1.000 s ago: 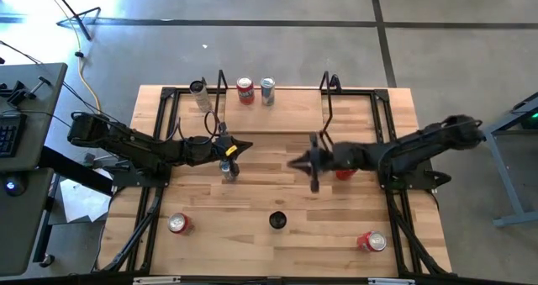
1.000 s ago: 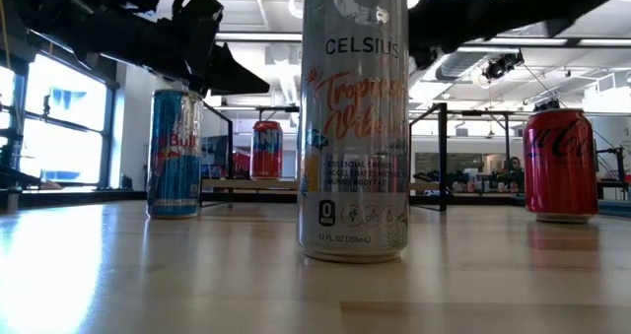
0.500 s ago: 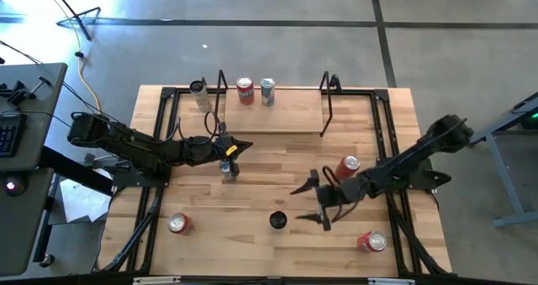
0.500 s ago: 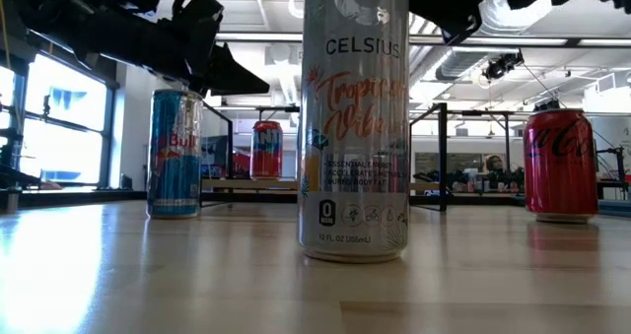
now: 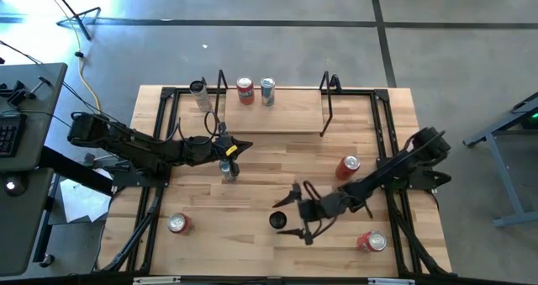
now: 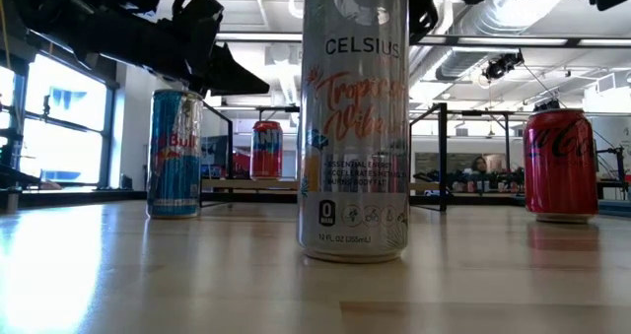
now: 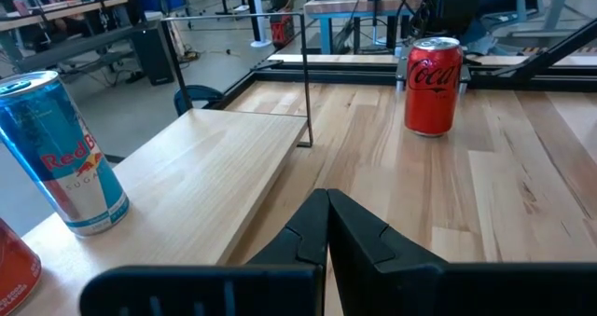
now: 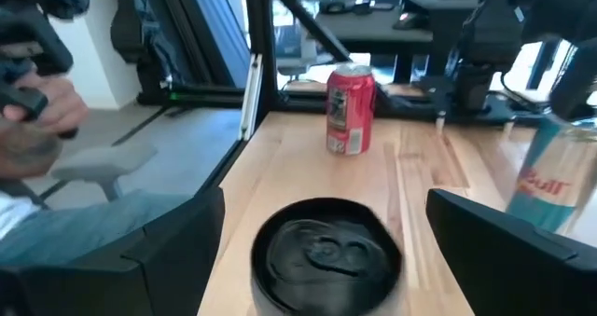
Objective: Place canned beverage on shelf
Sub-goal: Put the bottom white yellow soda can on the shelf
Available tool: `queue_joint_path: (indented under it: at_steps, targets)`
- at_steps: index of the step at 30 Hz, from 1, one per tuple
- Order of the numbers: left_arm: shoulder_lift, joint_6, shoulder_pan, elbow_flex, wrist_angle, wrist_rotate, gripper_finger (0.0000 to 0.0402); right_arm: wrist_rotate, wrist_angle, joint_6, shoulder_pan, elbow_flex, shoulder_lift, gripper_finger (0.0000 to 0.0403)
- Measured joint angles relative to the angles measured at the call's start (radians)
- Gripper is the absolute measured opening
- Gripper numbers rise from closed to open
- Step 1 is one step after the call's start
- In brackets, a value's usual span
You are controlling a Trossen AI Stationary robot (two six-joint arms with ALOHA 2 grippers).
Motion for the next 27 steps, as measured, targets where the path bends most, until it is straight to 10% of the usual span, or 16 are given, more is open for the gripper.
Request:
queue_joint_path:
  at_steps: [21,27]
  targets:
    - [0.000,-0.008,-0.001,-0.001,0.000,0.000,0.0000,-0.004,-0.081,0.019,-0.040,0.026,0.066,0.0357]
    - [0.000,-0.017,-0.001,-0.001,0.000,0.000,0.0000,-0.008,-0.082,0.032,-0.057,0.027,0.066,0.0304]
